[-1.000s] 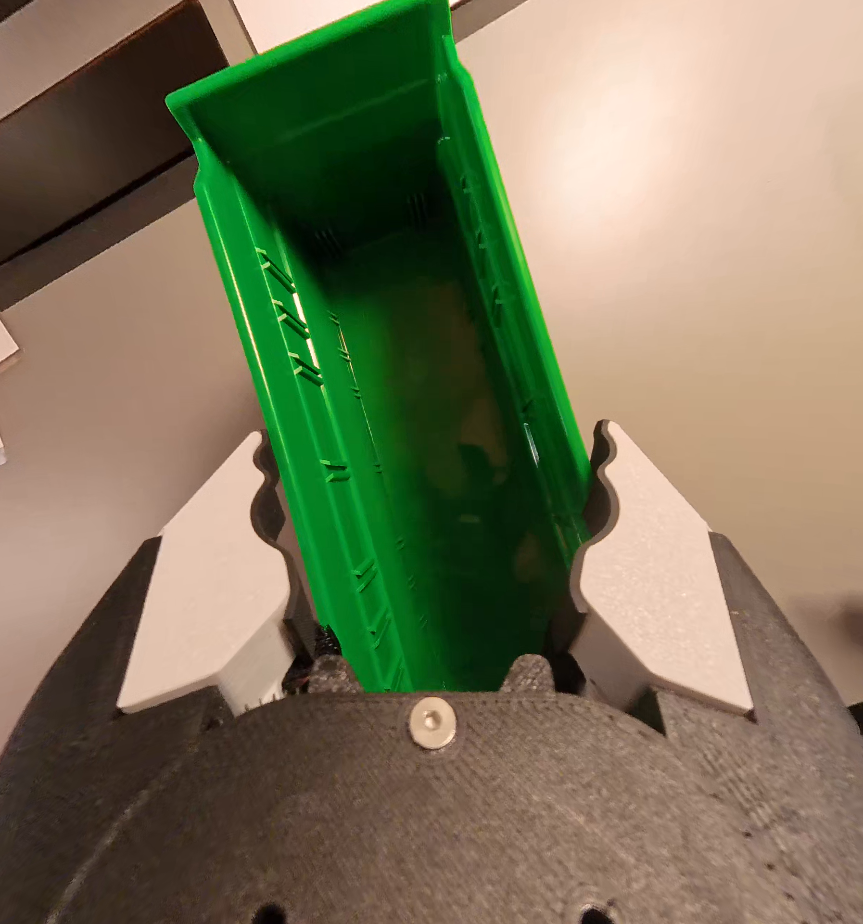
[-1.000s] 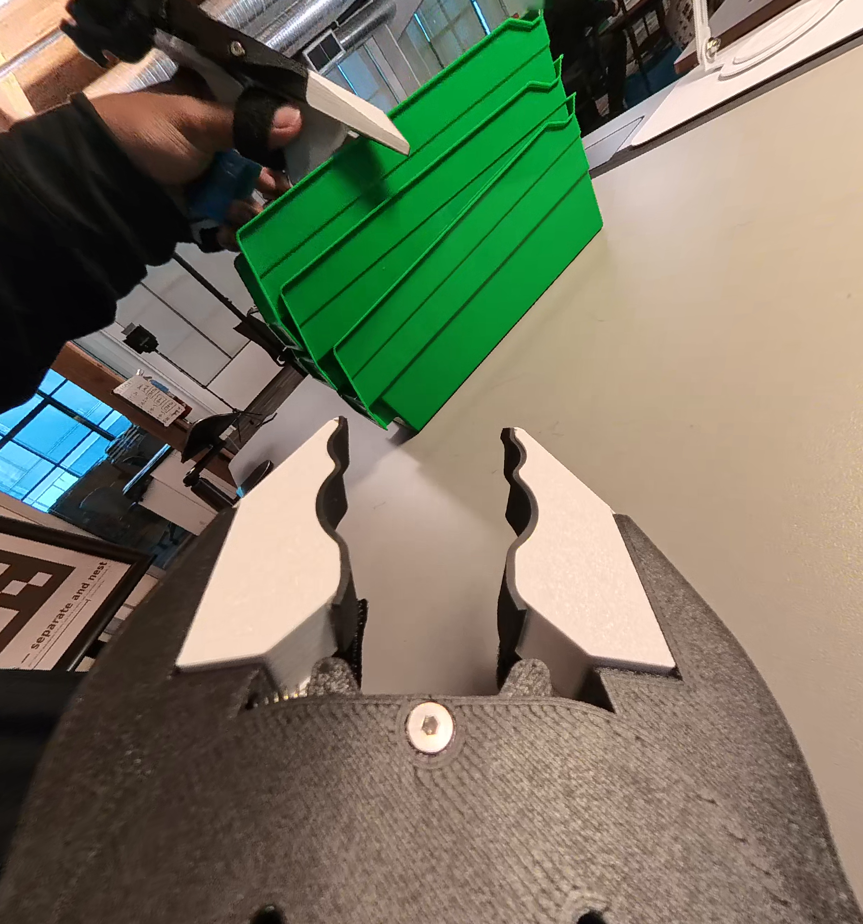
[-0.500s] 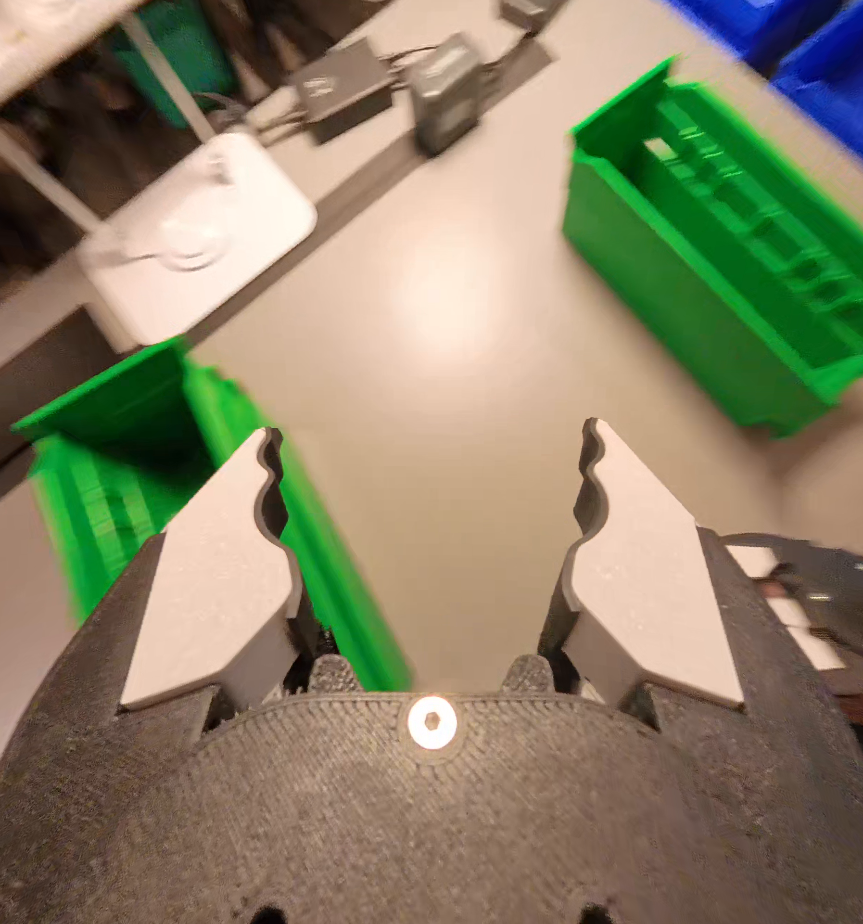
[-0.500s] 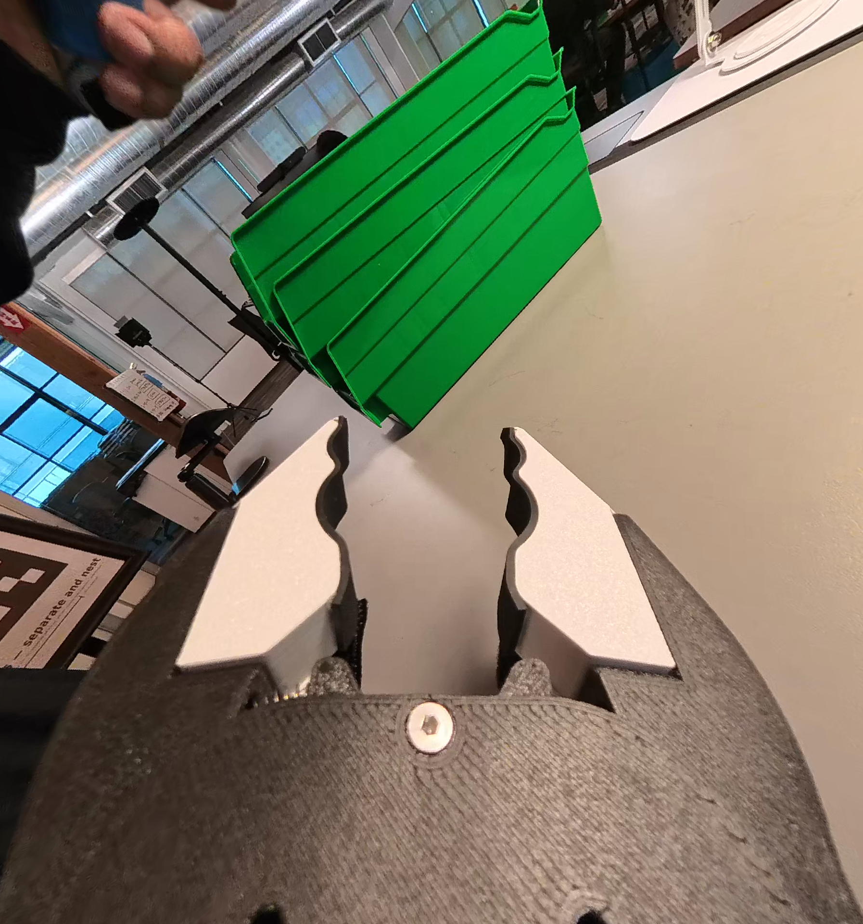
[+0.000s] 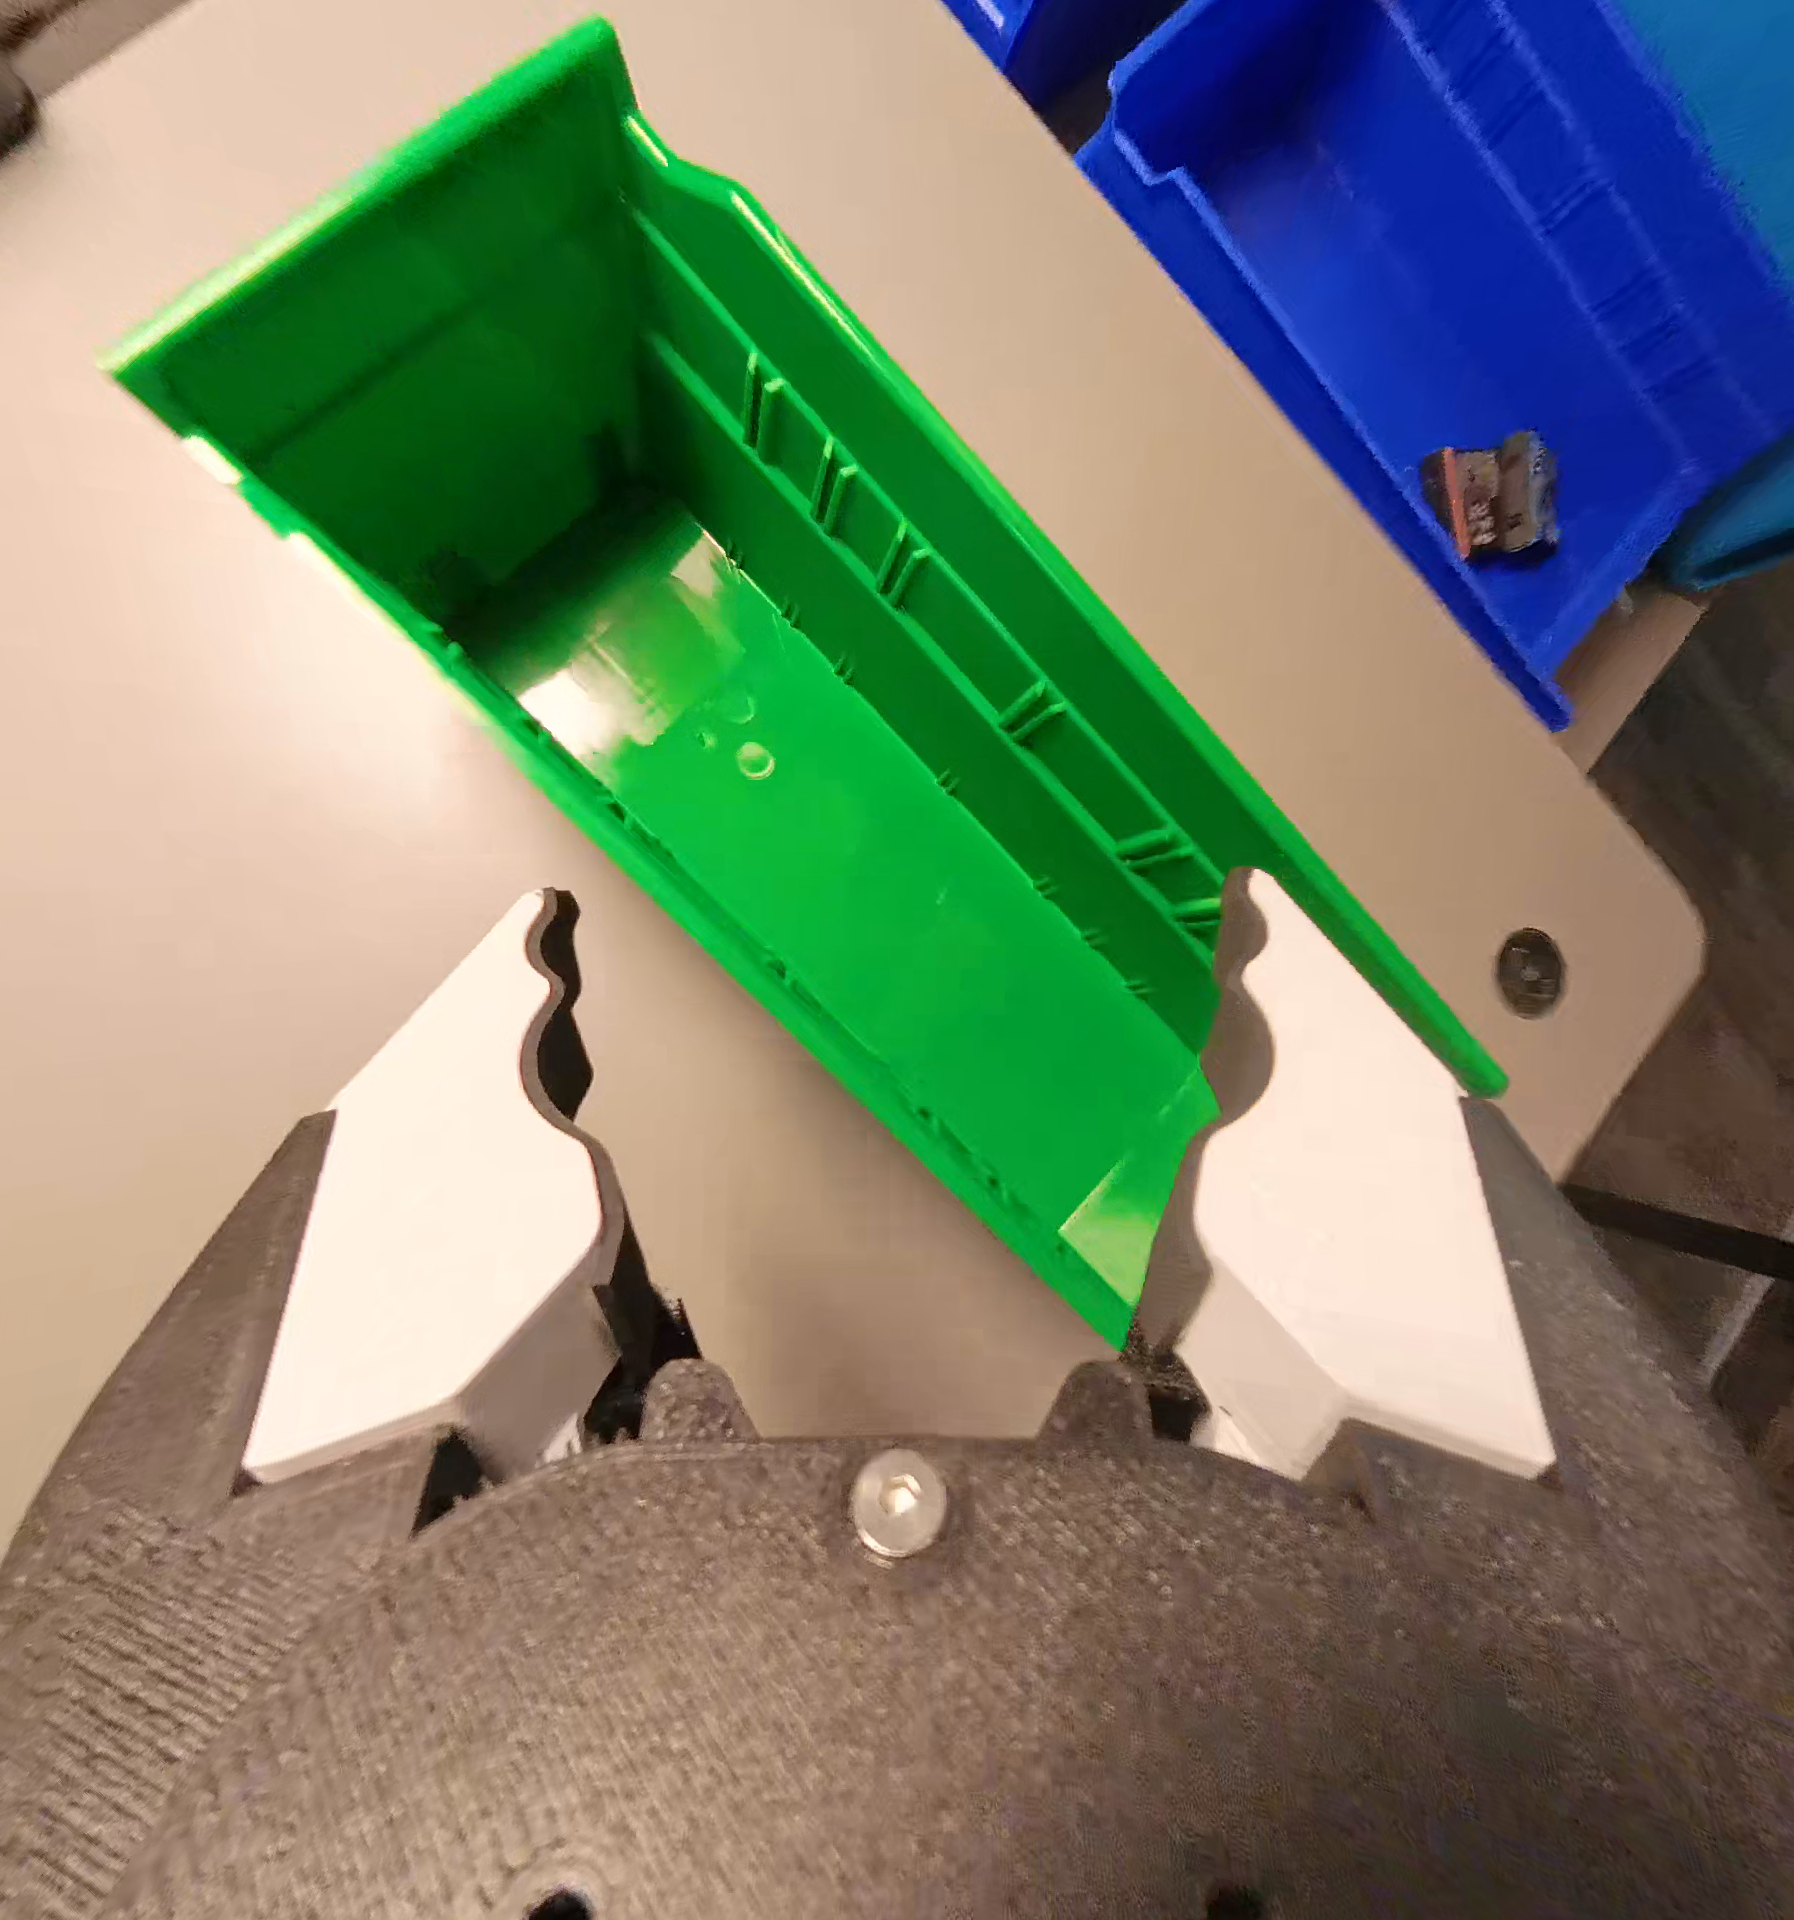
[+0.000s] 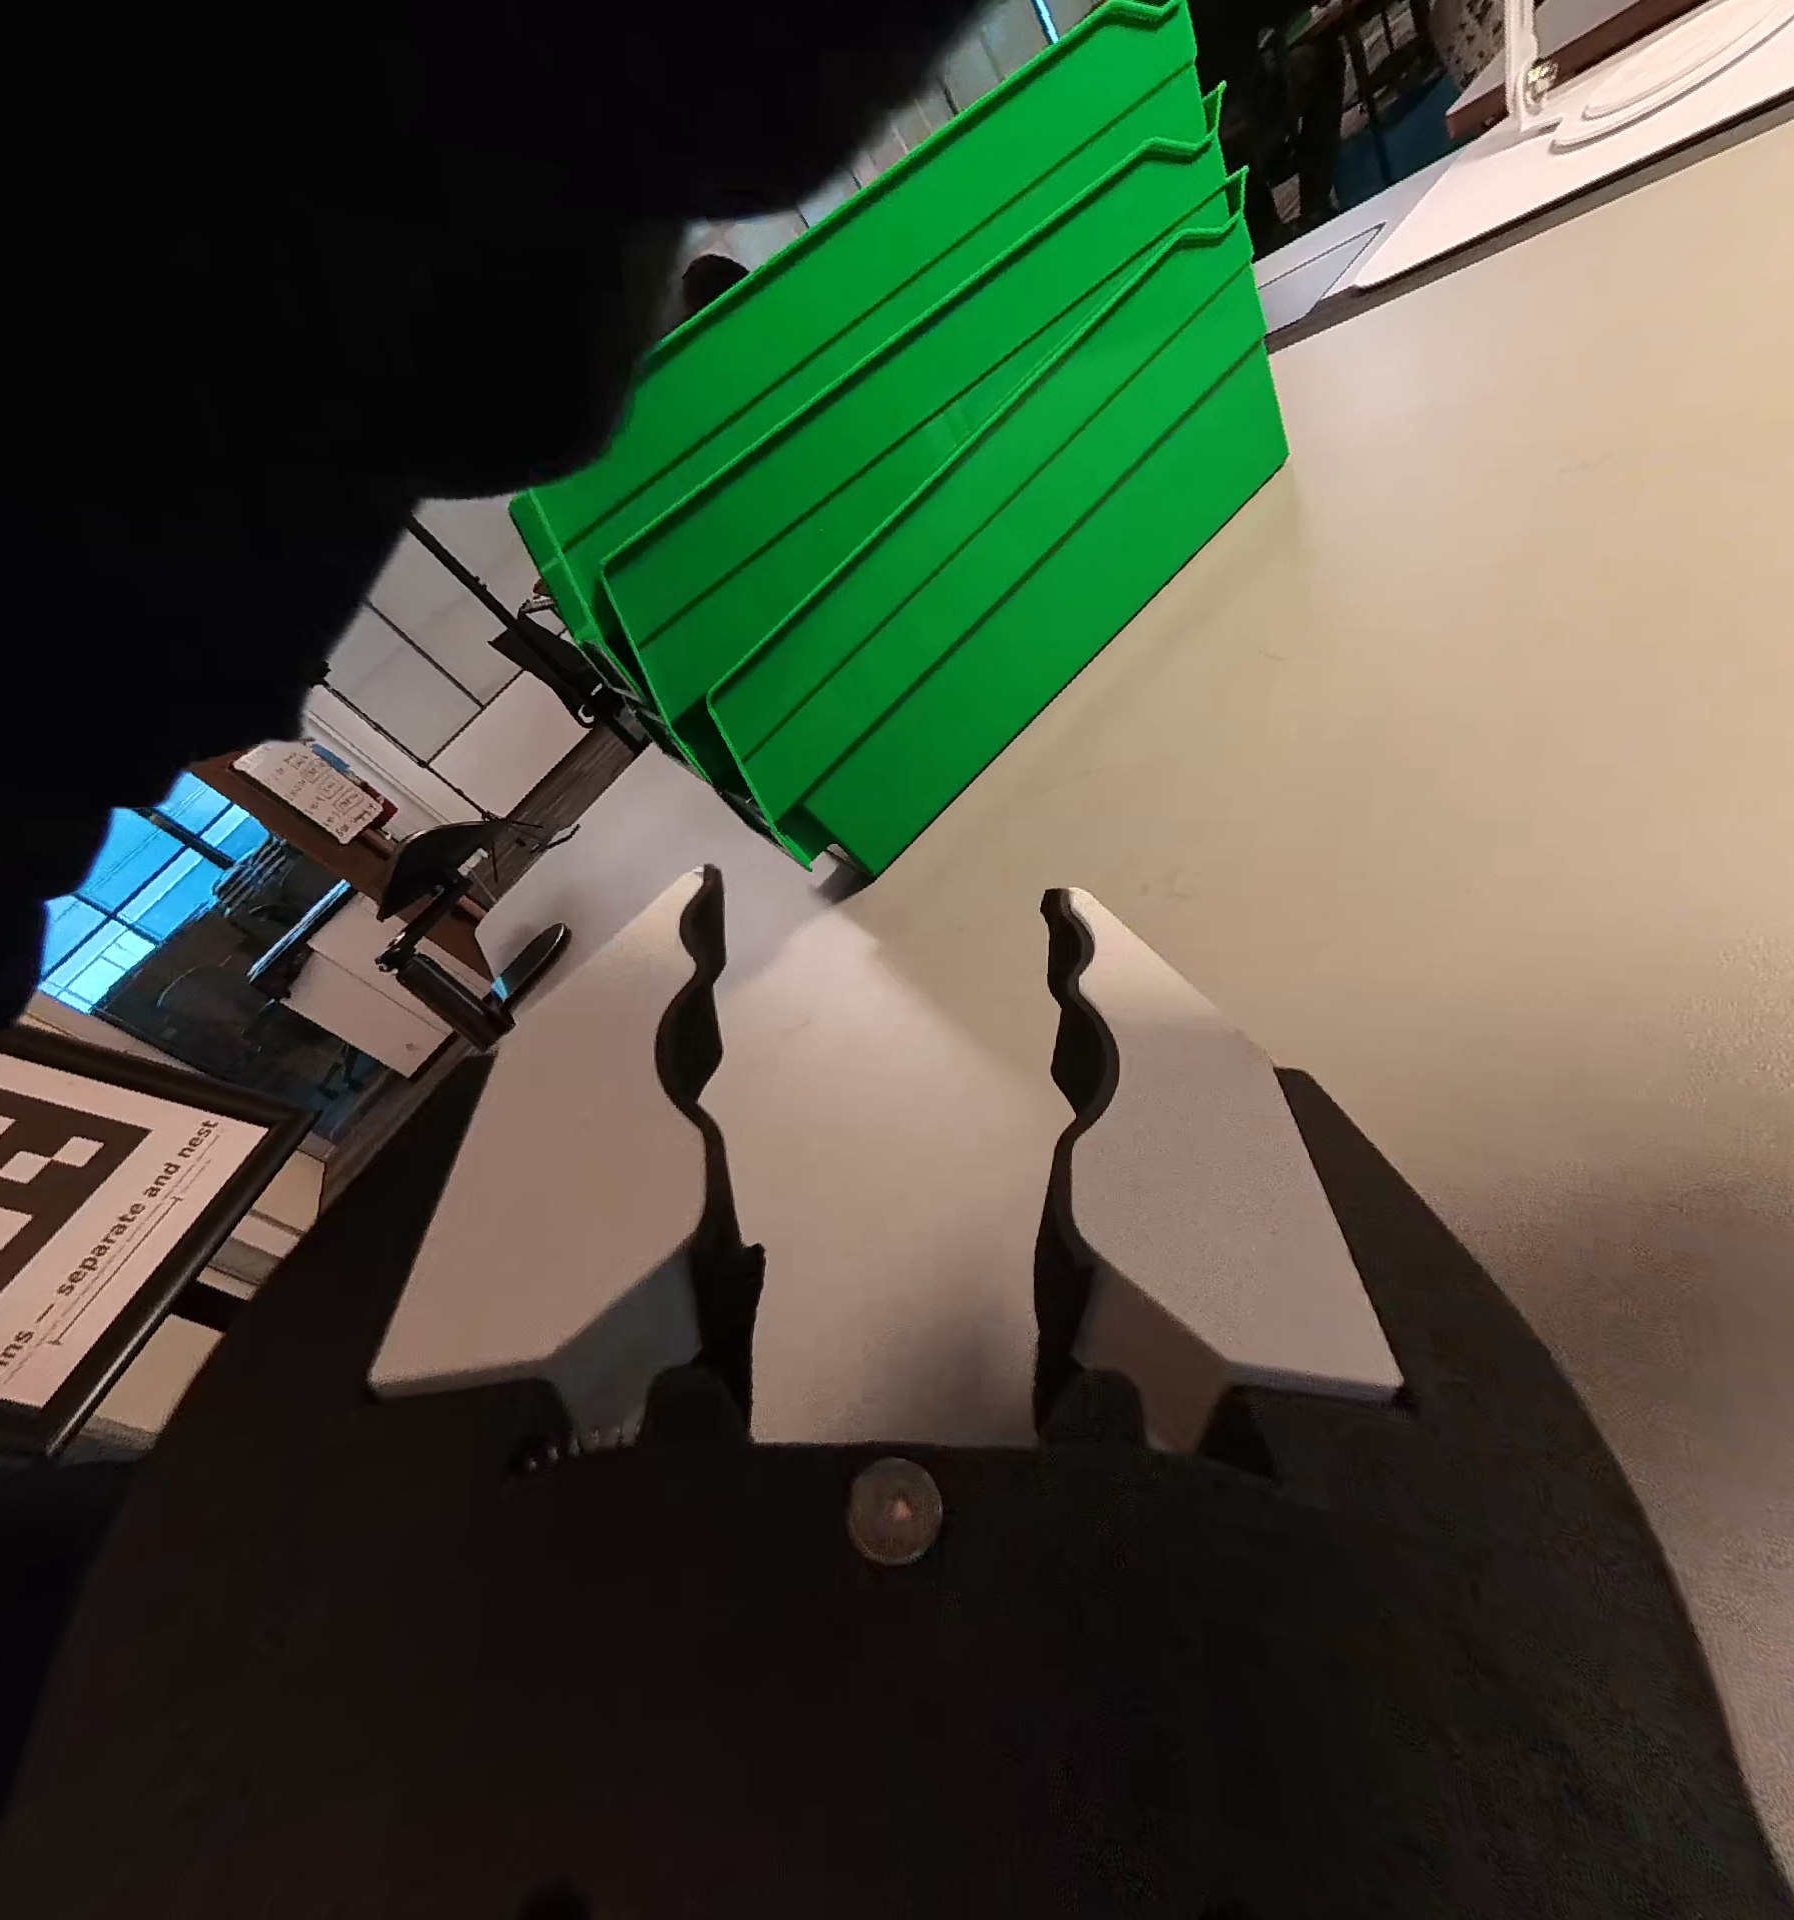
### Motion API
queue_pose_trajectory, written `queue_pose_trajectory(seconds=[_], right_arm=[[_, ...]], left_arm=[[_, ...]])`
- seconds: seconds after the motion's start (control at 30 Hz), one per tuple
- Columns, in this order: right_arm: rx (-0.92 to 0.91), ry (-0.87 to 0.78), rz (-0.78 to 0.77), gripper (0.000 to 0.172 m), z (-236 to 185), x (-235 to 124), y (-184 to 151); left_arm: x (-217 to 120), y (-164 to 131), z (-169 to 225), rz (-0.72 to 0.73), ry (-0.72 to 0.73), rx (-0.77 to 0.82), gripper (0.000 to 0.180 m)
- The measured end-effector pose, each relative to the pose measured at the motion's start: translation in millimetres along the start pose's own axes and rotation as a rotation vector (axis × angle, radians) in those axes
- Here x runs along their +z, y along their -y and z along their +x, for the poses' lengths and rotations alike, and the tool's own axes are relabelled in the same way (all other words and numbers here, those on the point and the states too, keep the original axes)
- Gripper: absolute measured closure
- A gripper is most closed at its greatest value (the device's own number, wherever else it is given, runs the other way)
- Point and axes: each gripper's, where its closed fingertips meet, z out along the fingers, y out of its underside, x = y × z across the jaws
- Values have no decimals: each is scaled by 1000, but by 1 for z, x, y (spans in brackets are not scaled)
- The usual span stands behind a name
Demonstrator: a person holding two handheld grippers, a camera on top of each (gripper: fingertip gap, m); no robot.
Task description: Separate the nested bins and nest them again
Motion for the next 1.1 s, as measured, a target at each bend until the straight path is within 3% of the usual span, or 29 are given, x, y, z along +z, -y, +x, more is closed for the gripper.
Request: queue_pose_trajectory(seconds=[0.17,0.3,0.37,0.6,0.73,0.87,1.1], right_arm=[[-1,14,10,108,-3,-8,0],[6,20,24,107,-3,-13,1],[0,19,21,107,-4,-13,1],[-44,12,-19,108,-8,-10,-7],[-31,10,-24,108,-7,-9,-7],[-30,13,-33,108,-7,-8,-8],[-30,22,-31,109,-8,-8,-8]], left_arm=[[24,-26,-21,-119,64,95,59],[15,-37,-74,-193,200,225,60],[6,-34,-82,-180,160,158,58],[-14,-11,-59,-108,52,114,54],[-4,-11,-28,-130,107,248,41],[4,-14,-2,-167,148,371,39],[-9,4,18,-108,81,284,36]])
